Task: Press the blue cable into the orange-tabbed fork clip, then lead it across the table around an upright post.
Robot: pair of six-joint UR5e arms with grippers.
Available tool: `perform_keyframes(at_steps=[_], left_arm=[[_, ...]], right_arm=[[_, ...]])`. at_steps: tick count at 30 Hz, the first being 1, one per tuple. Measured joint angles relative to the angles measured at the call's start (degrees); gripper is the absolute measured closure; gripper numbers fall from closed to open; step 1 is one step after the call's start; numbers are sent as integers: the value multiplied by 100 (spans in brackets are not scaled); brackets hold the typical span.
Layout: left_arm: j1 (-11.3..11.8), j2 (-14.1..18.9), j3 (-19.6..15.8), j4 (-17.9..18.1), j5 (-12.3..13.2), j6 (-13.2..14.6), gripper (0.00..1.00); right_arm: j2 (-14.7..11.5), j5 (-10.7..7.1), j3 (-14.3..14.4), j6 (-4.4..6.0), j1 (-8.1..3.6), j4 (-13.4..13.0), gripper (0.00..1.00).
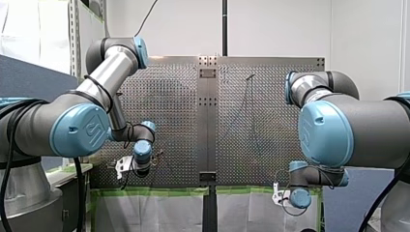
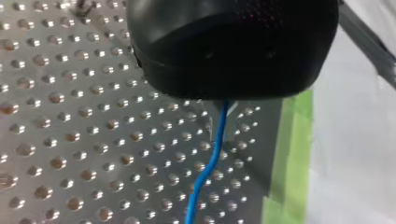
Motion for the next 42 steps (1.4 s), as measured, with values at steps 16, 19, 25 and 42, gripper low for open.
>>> perform_keyframes(at_steps=[16,19,25,42], left_arm=[[-167,68,-9,-56,-166,-233,100],[-207,139,-45,-83,-220,-314,100],[-211,320,-209,-56,-267,-499,100],[-187,585,-887,338,-169,-684,100]], right_arm=[[1,4,0,-2,-1,0,100],[2,7,0,-2,-1,0,100],[3,16,-1,-2,-5,0,100],[1,11,-3,-2,-3,0,100]])
